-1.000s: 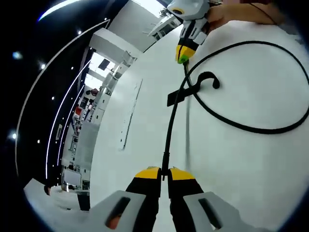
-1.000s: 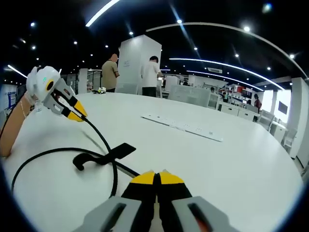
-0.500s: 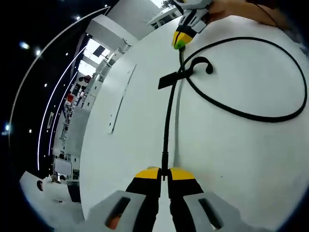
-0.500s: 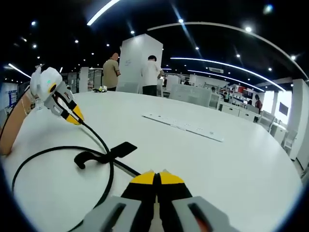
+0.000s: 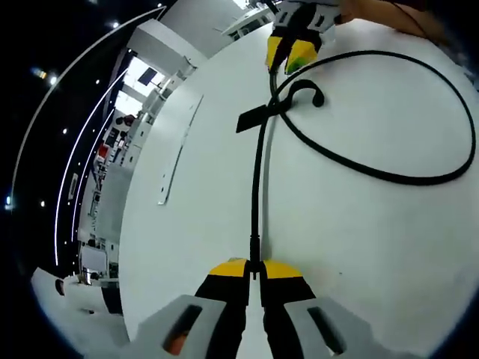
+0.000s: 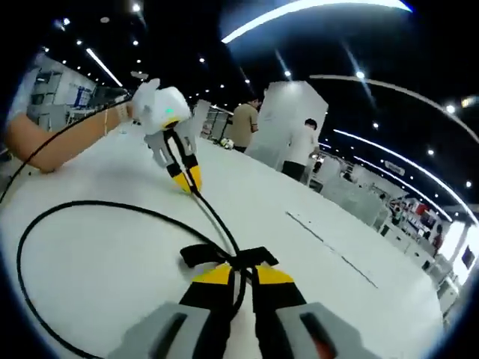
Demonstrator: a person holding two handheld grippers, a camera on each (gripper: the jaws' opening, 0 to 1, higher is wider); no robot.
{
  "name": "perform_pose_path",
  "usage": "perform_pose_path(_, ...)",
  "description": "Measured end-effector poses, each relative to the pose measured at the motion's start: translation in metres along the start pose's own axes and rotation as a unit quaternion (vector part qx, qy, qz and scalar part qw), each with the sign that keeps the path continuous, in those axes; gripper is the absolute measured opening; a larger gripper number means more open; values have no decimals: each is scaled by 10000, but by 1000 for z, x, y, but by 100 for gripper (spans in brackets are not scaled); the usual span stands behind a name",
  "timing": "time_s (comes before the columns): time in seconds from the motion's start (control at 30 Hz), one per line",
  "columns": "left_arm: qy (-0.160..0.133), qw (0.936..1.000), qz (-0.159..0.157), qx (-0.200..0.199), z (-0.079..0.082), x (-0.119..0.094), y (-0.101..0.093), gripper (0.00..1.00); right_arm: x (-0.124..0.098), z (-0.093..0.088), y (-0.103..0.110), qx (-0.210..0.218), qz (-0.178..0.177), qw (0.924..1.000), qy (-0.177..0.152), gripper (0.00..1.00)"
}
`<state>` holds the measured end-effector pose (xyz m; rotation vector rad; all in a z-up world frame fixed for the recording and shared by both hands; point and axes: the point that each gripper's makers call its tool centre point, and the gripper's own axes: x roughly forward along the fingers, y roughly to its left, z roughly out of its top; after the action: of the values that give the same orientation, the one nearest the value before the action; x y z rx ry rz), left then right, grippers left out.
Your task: Find the charging cable on the desk, coil it up and secure with Velcro.
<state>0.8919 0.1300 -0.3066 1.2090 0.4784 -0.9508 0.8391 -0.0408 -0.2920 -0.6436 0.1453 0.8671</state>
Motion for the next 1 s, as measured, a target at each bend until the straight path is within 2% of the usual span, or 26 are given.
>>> perform_pose_path(0.07,0,10000,0,5,0,0,-1,7,2,-4,6,-162,96,9997,148,10)
perform_pose_path(0.17,-3,10000,0,9,0,-1,-1,7,8,-3,14,-251,215,9994,114,11)
perform_pose_path(0.3,2,10000,-7,20,1,-1,-2,7,15,8,10,-374,11,9992,-133,12)
perform_pose_path(0.4,8,10000,-6,24,1,-1,-2,7,18,11,14,-432,32,9987,-254,11)
perform_pose_path(0.5,-3,10000,-6,33,0,-1,-2,7,21,15,16,-596,-30,9977,-331,12)
perform_pose_path(0.63,-11,10000,-3,25,0,-1,-1,7,20,30,18,-1006,-165,9933,-541,11)
perform_pose_path(0.9,28,10000,-23,33,0,-1,-2,7,12,45,16,-1040,-234,9912,-782,9)
perform_pose_path(1.0,33,10000,-23,51,0,-1,-2,7,11,47,17,-1033,-217,9908,-842,6)
